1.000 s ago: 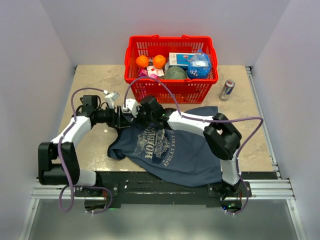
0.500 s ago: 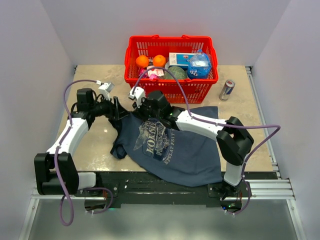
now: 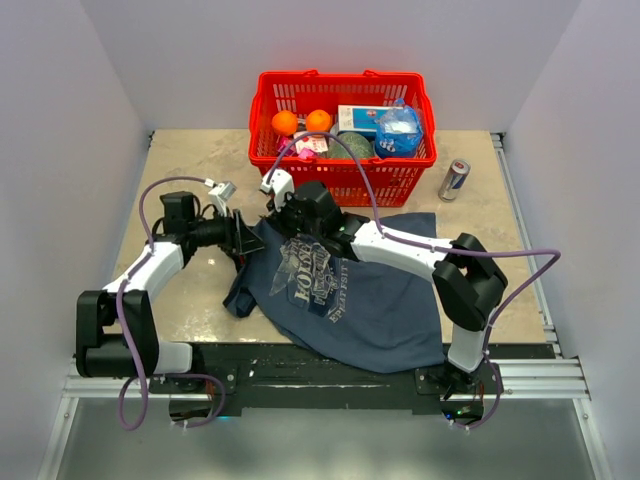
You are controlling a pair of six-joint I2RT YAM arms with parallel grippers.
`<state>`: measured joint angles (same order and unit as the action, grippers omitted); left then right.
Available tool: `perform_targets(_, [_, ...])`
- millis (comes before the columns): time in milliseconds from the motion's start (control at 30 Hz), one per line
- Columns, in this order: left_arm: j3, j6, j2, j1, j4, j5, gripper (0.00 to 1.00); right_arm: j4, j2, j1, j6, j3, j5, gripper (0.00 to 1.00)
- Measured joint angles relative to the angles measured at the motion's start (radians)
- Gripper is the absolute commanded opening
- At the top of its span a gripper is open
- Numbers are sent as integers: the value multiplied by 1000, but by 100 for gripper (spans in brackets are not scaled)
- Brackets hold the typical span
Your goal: Remove the brooch from the garment
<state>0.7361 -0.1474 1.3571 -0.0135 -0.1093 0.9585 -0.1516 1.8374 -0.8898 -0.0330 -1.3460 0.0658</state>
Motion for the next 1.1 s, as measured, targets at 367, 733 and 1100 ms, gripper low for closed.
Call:
perform_targets(367, [-19,-64,-3,2,113,118,23,-1,10,0,25,-26,-13,0])
perform_targets(733, [82,-70,-3,2,129,233,14,-56,56,-32,-69,-70,-173,0])
perform_targets(1100, [128,65,-12,1,-45,193,8,130,69,-69,-537,-192,-312,0])
